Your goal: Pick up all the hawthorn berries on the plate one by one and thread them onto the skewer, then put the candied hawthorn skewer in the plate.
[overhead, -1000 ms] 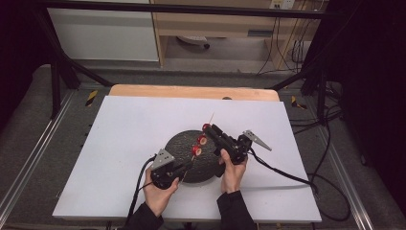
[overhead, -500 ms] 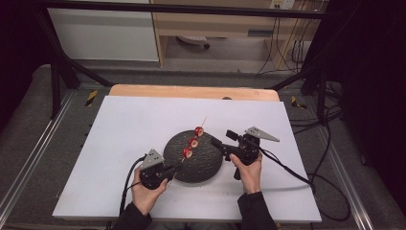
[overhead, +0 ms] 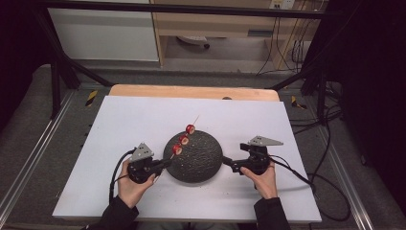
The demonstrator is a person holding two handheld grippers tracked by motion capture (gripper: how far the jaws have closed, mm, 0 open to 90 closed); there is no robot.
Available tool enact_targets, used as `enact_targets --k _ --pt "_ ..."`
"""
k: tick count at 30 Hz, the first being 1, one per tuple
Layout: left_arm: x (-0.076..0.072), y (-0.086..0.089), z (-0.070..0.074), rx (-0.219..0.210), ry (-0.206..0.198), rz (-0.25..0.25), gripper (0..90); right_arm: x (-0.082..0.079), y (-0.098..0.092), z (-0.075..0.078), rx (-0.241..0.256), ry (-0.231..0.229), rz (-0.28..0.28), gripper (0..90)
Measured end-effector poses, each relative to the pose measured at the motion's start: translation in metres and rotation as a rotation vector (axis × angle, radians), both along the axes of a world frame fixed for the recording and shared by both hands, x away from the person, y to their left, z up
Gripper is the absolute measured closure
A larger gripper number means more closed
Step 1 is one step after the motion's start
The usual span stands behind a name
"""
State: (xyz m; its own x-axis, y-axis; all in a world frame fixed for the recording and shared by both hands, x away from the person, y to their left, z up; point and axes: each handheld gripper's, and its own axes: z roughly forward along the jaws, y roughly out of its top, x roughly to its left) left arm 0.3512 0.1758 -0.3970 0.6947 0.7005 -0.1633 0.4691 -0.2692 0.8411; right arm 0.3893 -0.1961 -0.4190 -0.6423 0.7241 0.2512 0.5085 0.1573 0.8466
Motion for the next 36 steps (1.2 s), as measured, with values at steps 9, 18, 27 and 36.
enact_targets --k 9,18,27,36 --pt "0.01 0.0 0.007 0.056 0.014 -0.021 88.8 -0.016 -0.024 -0.019 -0.127 0.009 0.021 0.5" --pt "0.021 -0.01 0.014 0.116 0.029 -0.055 88.8 -0.025 -0.044 -0.027 -0.154 0.019 0.024 0.5" --pt "0.034 -0.016 0.007 0.172 0.087 -0.068 88.8 -0.029 -0.053 -0.033 -0.169 0.031 0.018 0.5" --pt "0.038 -0.027 -0.003 0.245 0.139 -0.085 88.8 -0.032 -0.059 -0.034 -0.166 0.034 0.018 0.5"
